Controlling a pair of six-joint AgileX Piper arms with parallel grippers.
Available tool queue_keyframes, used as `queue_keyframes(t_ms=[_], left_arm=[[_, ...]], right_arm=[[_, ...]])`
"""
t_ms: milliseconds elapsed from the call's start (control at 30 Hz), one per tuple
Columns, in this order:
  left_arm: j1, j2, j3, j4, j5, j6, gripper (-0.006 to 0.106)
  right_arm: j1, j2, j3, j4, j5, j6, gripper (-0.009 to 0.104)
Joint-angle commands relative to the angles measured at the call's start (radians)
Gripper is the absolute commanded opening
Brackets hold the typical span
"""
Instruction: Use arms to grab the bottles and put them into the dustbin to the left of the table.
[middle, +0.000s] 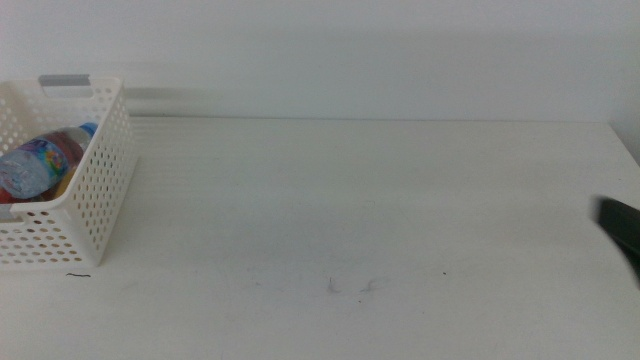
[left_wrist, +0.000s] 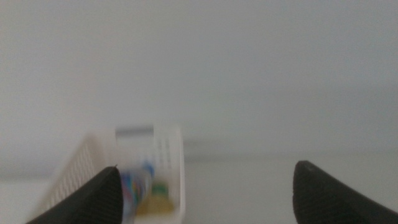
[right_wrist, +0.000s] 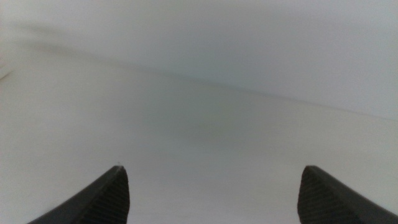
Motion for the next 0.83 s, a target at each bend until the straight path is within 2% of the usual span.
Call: queue_keyframes(t_ms=[0,200,300,400,800], left_arm=[[-0.004,-0.083,0.144,-0.009,-0.018,-0.009,0.094],[-0.004,-0.201,0.361,-0.009,-0.066,-0.009,0.094],[-0.004,-0.201,0.374,-0.009,-0.141,-0.009,0.094],[-0.004,-0.201,0.374,-0.007,-0.133,-0.009,0.094],[-0.004,-0.201,0.374,-0.005,-0.14,-0.009,0.094]], right_arm=[[-0.085,-0.165,0.113,0.007,-0.025,-0.002,0.079],[-0.231,-0.54,0.369,0.107,-0.02,-0.002,0.079],[-0.264,-0.648,0.451,0.116,0.004,-0.002,0.079],[-0.268,-0.648,0.496,0.125,-0.033,-0.002,0.079],[-0.27,-0.648,0.496,0.123,-0.004,-0.002,0.079]])
